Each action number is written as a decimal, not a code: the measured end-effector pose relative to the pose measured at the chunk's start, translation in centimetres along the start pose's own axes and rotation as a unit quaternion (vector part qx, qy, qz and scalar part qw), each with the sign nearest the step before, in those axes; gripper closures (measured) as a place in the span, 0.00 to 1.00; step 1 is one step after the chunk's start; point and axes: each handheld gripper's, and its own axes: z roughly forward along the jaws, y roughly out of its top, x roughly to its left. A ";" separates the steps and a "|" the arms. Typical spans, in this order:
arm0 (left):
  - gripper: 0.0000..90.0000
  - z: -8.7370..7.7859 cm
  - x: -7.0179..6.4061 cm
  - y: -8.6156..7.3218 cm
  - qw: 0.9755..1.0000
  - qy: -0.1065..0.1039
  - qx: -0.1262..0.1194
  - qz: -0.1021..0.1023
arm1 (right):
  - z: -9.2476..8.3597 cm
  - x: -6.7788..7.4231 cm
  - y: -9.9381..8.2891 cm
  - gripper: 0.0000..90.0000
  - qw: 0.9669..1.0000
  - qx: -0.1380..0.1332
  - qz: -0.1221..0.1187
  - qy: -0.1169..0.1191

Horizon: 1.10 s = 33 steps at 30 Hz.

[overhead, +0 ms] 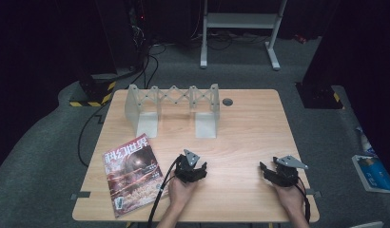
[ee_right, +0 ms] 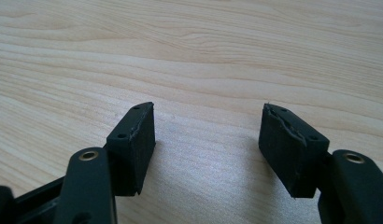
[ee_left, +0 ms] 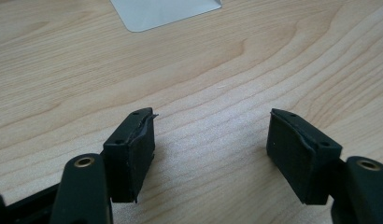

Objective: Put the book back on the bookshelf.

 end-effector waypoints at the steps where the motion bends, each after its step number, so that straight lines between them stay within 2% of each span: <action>1: 0.36 0.0 -0.1 0.0 1.000 -0.001 0.000 -0.001 | 0.0 0.0 0.0 0.40 1.000 0.000 0.000 0.000; 14: 0.36 0.0 0.0 0.1 1.000 -0.006 0.003 0.000 | 0.0 0.0 0.0 0.40 1.000 0.000 -0.001 0.001; 18: 0.34 0.0 0.1 0.2 1.000 -0.013 0.002 -0.019 | 0.0 0.0 0.0 0.40 1.000 0.000 -0.001 0.001; 23: 0.34 0.0 0.1 0.2 1.000 -0.012 0.005 -0.021 | 0.0 0.0 0.0 0.39 1.000 0.000 -0.001 0.001; 28: 0.31 -0.2 0.3 0.4 0.999 -0.023 0.012 -0.040 | 0.0 0.0 0.0 0.39 1.000 0.000 -0.002 0.002; 33: 0.33 -0.4 0.2 0.4 0.999 -0.027 0.010 -0.034 | 0.0 0.0 0.0 0.39 1.000 0.000 -0.003 0.002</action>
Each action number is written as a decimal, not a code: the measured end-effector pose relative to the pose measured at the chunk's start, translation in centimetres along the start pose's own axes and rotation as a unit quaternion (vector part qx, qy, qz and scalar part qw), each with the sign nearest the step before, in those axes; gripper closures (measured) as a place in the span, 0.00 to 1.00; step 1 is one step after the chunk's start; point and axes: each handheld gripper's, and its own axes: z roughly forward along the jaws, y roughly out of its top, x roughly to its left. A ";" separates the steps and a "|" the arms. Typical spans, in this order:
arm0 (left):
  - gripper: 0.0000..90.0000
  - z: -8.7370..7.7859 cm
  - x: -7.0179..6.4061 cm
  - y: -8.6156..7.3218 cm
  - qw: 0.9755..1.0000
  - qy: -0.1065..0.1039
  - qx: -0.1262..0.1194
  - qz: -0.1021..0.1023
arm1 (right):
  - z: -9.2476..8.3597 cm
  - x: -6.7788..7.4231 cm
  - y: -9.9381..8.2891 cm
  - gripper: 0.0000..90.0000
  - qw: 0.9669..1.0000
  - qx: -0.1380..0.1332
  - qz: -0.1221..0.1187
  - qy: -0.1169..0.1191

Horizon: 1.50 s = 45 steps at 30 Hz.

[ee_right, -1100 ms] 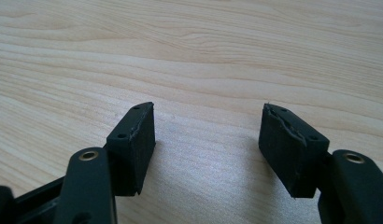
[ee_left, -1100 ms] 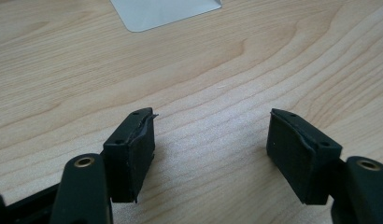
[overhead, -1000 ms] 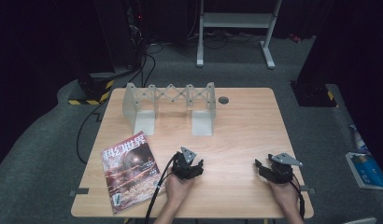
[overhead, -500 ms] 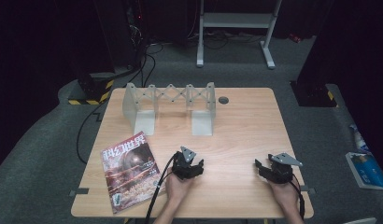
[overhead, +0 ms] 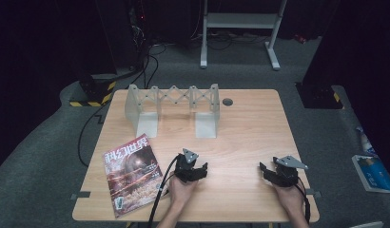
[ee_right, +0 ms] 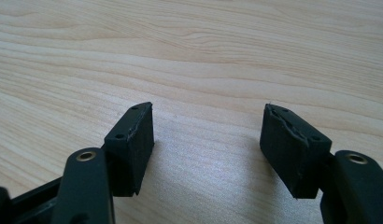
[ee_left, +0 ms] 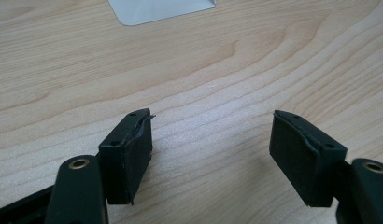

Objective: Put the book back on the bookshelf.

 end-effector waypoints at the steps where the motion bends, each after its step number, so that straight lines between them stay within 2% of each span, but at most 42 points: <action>1: 0.33 0.0 0.0 0.0 1.000 -0.003 0.000 -0.001 | 0.0 0.0 0.0 0.39 1.000 0.000 0.000 0.000; 20: 0.28 -2.2 0.3 1.1 1.000 -0.019 -0.012 0.001 | 0.0 0.0 0.0 0.39 1.000 0.000 -0.004 0.003; 28: 0.25 -3.2 1.3 1.2 1.000 -0.024 -0.012 -0.009 | 0.0 0.0 0.0 0.39 1.000 0.000 -0.006 0.005; 31: 0.24 -3.9 1.7 1.1 1.000 -0.019 -0.013 -0.008 | 0.0 0.0 0.0 0.39 1.000 0.000 -0.006 0.006; 34: 0.23 -4.4 2.4 0.9 1.000 -0.016 -0.017 -0.015 | 0.0 0.0 0.0 0.39 1.000 0.000 -0.007 0.006; 36: 0.23 -5.1 3.3 0.9 0.999 -0.022 -0.011 -0.028 | 0.0 0.0 0.0 0.39 1.000 0.000 -0.006 0.007; 38: 0.24 -5.4 3.4 0.9 0.999 -0.019 -0.012 -0.026 | 0.0 0.0 0.0 0.39 1.000 0.000 -0.006 0.007; 40: 0.24 -5.8 3.9 0.9 1.000 -0.012 -0.015 -0.024 | 0.0 0.0 0.0 0.39 1.000 0.000 -0.006 0.007; 41: 0.23 -6.0 4.6 0.8 1.000 -0.007 -0.011 -0.028 | 0.0 0.0 0.0 0.38 1.000 0.000 -0.006 0.007; 44: 0.22 -6.3 5.2 0.7 0.999 0.001 -0.014 -0.034 | 0.0 0.0 0.0 0.38 1.000 0.001 -0.006 0.007; 45: 0.22 -6.8 5.7 0.5 0.999 0.007 -0.017 -0.039 | 0.0 0.0 0.0 0.38 1.000 0.000 -0.006 0.007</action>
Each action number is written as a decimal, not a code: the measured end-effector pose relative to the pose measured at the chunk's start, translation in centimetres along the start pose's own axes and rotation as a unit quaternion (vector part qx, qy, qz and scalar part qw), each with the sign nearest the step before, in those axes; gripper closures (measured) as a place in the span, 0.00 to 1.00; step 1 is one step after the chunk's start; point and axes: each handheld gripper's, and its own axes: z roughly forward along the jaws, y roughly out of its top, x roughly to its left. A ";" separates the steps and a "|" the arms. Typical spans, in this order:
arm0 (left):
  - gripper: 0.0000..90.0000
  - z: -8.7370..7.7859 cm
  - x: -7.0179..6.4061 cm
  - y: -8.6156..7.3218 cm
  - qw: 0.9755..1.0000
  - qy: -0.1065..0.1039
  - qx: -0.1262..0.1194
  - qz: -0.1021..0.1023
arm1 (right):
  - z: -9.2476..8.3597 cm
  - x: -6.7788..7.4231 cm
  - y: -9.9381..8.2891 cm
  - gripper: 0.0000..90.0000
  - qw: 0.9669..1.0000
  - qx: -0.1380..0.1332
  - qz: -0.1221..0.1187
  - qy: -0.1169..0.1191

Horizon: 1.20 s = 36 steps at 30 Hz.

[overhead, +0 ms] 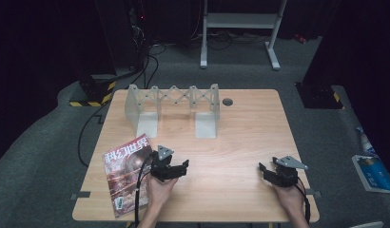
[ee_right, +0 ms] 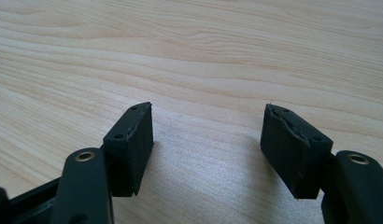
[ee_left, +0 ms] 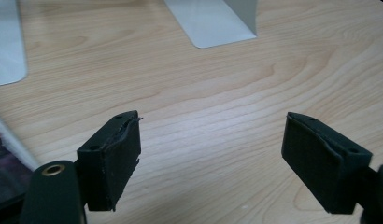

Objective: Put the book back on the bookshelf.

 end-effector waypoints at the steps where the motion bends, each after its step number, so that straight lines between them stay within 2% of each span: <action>1: 0.21 0.0 0.0 0.0 1.000 0.000 0.000 0.000 | 0.0 0.0 0.0 0.38 1.000 0.000 0.000 0.000; 2: 0.20 -0.6 0.7 -0.1 1.000 0.005 -0.008 -0.007 | 0.0 0.0 0.0 0.38 1.000 0.000 0.000 0.000; 3: 0.20 -0.6 0.7 -0.1 1.000 0.005 -0.008 -0.007 | 0.0 0.0 0.0 0.38 1.000 0.000 0.000 0.000; 5: 0.20 -1.3 1.7 -0.2 0.999 0.020 -0.022 -0.021 | 0.0 0.0 0.0 0.39 1.000 0.001 -0.002 0.004; 6: 0.20 -1.3 1.7 -0.2 0.999 0.020 -0.022 -0.021 | 0.0 0.0 0.0 0.39 1.000 0.001 -0.002 0.004; 7: 0.19 -1.8 2.6 -0.4 0.999 0.029 -0.025 -0.028 | 0.0 0.0 0.0 0.39 1.000 0.000 -0.005 0.005; 12: 0.18 -2.9 4.6 -0.9 0.997 0.050 -0.028 -0.046 | 0.0 0.0 0.0 0.39 1.000 -0.001 -0.005 0.005; 13: 0.18 -2.9 4.6 -0.9 0.997 0.050 -0.028 -0.046 | 0.0 0.0 0.0 0.39 1.000 -0.001 -0.005 0.005; 14: 0.18 -3.3 5.3 -1.0 0.997 0.060 -0.024 -0.045 | 0.0 0.0 0.0 0.38 1.000 -0.001 -0.005 0.005; 17: 0.18 -3.8 6.1 -1.4 0.996 0.072 -0.025 -0.053 | 0.0 0.0 0.0 0.38 1.000 -0.001 -0.005 0.005; 21: 0.16 -4.2 6.7 -2.0 0.994 0.098 -0.014 -0.039 | 0.0 0.0 0.0 0.38 1.000 -0.001 -0.005 0.005; 25: 0.16 -4.8 7.8 -2.5 0.994 0.102 -0.001 -0.045 | 0.0 0.0 0.0 0.38 1.000 -0.001 -0.005 0.005; 28: 0.16 -5.6 9.1 -3.1 0.992 0.117 0.007 -0.055 | 0.0 0.1 0.0 0.38 1.000 -0.001 -0.005 0.005; 31: 0.16 -6.3 10.3 -3.6 0.989 0.132 0.001 -0.074 | 0.0 0.1 0.0 0.38 1.000 -0.002 -0.005 0.005; 33: 0.16 -6.7 11.0 -3.8 0.986 0.146 -0.002 -0.077 | 0.0 0.1 0.0 0.38 1.000 -0.001 -0.004 0.005; 35: 0.17 -7.0 11.8 -4.1 0.985 0.154 0.002 -0.083 | 0.0 0.1 0.0 0.38 1.000 -0.001 -0.005 0.005; 36: 0.17 -7.1 12.2 -4.2 0.984 0.150 0.007 -0.092 | 0.0 0.0 0.0 0.38 1.000 -0.001 -0.005 0.005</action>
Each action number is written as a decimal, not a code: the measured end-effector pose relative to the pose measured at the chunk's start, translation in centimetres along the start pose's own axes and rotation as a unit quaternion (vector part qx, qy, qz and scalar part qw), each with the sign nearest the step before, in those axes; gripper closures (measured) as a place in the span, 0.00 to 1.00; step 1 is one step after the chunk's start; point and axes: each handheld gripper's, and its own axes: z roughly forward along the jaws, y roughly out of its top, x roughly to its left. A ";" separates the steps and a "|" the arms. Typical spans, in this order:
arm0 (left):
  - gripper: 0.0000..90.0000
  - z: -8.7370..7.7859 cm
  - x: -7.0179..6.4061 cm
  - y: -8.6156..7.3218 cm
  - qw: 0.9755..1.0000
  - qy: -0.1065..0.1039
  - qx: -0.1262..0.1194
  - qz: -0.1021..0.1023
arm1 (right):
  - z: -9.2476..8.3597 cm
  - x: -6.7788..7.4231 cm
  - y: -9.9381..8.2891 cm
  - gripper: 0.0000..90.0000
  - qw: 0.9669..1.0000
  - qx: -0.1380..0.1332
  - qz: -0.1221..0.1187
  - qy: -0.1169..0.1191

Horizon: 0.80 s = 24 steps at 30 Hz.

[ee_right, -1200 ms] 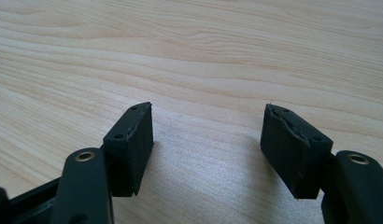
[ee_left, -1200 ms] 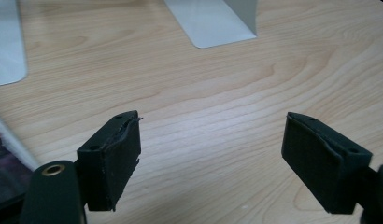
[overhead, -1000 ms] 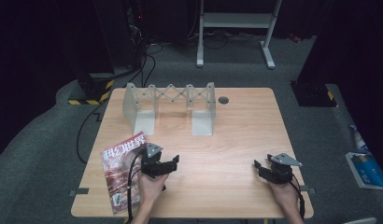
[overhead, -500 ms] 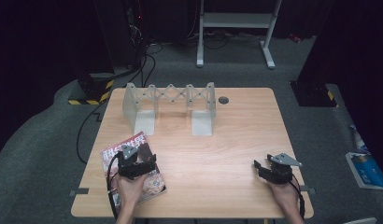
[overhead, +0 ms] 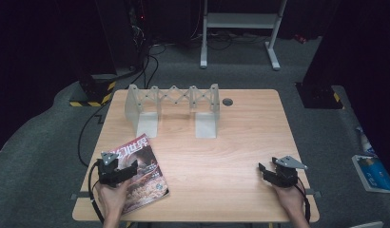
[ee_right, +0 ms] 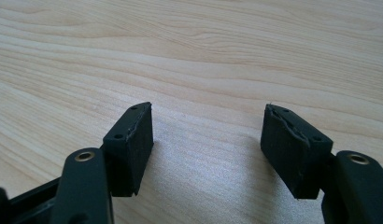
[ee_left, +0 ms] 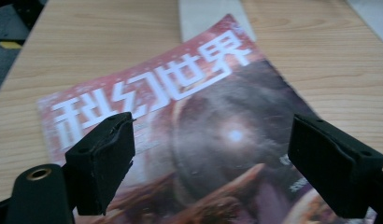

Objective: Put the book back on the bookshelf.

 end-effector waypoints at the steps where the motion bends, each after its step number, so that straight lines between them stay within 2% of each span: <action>1: 0.19 0.1 0.5 0.0 1.000 -0.010 0.008 -0.003 | 0.0 0.0 0.0 0.38 1.000 0.000 0.000 0.000; 2: 0.19 0.2 0.9 0.0 1.000 -0.016 0.016 -0.004 | 0.0 0.0 0.0 0.38 1.000 0.000 0.000 0.000; 4: 0.19 0.5 1.5 -0.1 1.000 -0.014 0.022 -0.005 | 0.0 0.0 0.0 0.39 1.000 0.000 0.001 0.000; 8: 0.16 0.6 2.3 -0.4 1.000 0.007 0.025 -0.013 | 0.0 0.0 0.0 0.39 1.000 0.000 0.001 0.000; 9: 0.15 0.7 2.9 -0.6 0.999 0.019 0.021 -0.024 | 0.0 0.0 0.0 0.39 1.000 0.000 0.000 0.001; 10: 0.14 0.8 3.2 -0.6 0.999 0.028 0.024 -0.023 | 0.0 0.0 0.0 0.39 1.000 0.001 0.000 0.001; 13: 0.09 0.9 3.7 -1.0 0.998 0.037 0.037 -0.029 | 0.0 0.0 0.0 0.39 1.000 0.000 0.000 0.001; 15: 0.06 0.9 3.7 -1.1 0.998 0.043 0.036 -0.029 | 0.0 0.0 0.0 0.38 1.000 -0.001 0.000 0.001; 16: 0.06 0.9 3.7 -1.4 0.998 0.048 0.027 -0.028 | 0.0 0.0 0.0 0.38 1.000 -0.001 0.000 0.001; 19: 0.05 1.0 3.7 -1.6 0.998 0.047 0.027 -0.036 | 0.0 0.0 0.0 0.38 1.000 -0.001 -0.001 0.001; 24: 0.05 1.1 3.8 -2.3 0.997 0.039 0.044 -0.041 | 0.0 0.0 0.0 0.38 1.000 -0.001 -0.001 0.001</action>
